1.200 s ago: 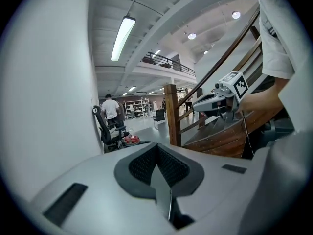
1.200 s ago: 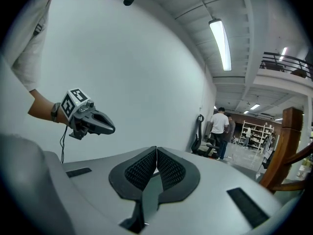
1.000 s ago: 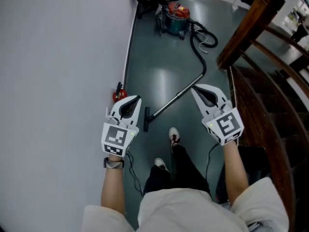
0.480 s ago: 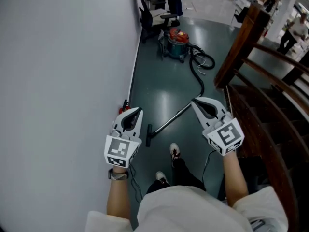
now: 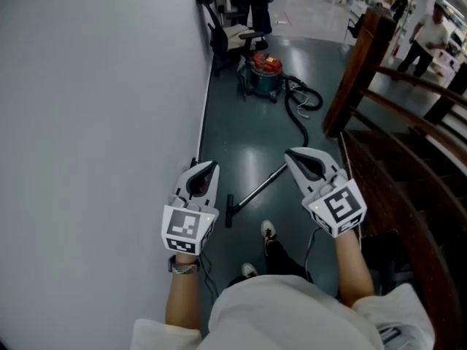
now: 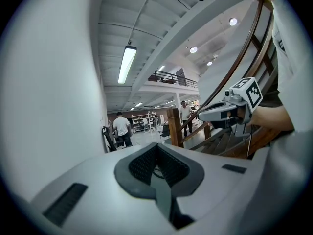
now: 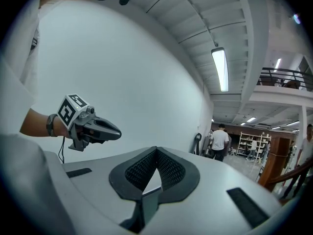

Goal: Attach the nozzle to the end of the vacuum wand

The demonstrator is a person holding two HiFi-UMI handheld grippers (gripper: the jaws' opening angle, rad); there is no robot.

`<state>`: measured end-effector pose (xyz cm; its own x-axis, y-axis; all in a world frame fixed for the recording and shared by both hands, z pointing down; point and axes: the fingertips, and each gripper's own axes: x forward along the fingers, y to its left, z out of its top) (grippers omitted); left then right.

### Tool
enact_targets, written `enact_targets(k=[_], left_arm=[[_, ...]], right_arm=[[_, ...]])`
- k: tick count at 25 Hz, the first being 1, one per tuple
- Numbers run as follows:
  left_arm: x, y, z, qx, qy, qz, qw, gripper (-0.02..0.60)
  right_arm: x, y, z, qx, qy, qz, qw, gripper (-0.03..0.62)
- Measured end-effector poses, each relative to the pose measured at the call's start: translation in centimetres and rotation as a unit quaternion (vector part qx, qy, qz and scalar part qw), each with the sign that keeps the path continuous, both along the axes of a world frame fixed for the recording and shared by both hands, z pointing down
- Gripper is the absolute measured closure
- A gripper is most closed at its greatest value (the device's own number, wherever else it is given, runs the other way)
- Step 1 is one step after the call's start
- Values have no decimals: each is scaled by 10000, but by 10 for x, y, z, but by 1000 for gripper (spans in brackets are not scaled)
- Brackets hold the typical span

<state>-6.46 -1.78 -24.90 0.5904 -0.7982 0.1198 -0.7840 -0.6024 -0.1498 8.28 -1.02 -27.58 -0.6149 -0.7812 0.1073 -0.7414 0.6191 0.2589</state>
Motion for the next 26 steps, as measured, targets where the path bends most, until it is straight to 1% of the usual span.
enact_targets(k=[4,12,26], left_arm=[[3,6,-10,59,-45,85,9999,581],[1,14,-26,191,-2,162,9997,581],[8,31,-28,232,-16,316,9992,581]], right_arm=[[-5,6,-5,29,5,38,10000,568],[-4,12,-13,91,0,119,9999,568],[-4,25,-16,89,80,128,9998,568]])
